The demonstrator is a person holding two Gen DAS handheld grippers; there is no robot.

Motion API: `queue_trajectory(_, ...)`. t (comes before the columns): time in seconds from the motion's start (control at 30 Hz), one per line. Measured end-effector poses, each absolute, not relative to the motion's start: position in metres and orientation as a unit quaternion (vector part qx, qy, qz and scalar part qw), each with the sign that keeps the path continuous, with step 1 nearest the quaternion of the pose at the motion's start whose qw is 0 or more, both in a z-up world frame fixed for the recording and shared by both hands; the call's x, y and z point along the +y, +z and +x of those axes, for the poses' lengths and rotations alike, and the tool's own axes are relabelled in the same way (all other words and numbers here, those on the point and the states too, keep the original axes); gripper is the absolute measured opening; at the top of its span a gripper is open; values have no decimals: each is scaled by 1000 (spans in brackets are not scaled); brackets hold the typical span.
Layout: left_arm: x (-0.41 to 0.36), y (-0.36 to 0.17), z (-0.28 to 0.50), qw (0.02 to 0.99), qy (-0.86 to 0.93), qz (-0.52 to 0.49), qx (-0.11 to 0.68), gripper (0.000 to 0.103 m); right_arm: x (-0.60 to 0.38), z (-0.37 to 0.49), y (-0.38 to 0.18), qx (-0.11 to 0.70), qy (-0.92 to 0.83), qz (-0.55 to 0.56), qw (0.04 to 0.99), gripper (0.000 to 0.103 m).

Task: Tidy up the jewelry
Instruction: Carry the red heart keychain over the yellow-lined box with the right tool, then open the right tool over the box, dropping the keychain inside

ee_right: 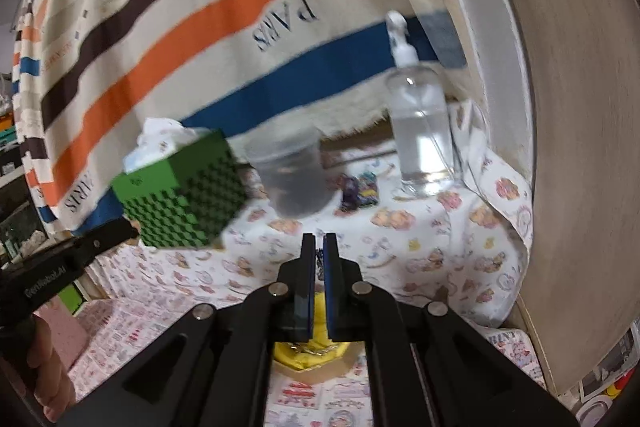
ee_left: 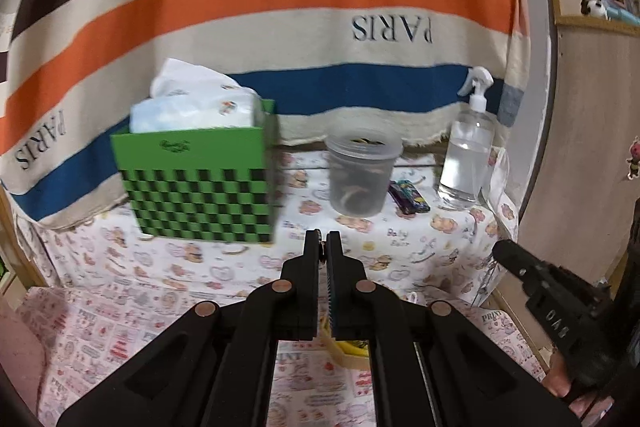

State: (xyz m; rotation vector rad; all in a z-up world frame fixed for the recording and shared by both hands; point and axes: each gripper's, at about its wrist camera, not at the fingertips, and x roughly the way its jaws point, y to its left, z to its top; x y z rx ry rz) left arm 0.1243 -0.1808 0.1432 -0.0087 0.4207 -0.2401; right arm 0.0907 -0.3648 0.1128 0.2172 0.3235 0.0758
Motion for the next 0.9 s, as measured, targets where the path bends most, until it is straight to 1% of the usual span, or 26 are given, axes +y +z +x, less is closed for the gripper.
queue_trajectory(0.37, -218, 104, 159, 953, -144, 2, 265, 3, -375, 111, 87, 196, 31, 117, 973, 3)
queue_trajectory(0.57, -226, 82, 178, 943, -152, 6, 297, 3, -385, 122, 73, 220, 69, 155, 961, 3)
queue_trajectory(0.9, -225, 44, 211, 907, -203, -20, 368, 3, -398, 147, 47, 264, 127, 223, 930, 3)
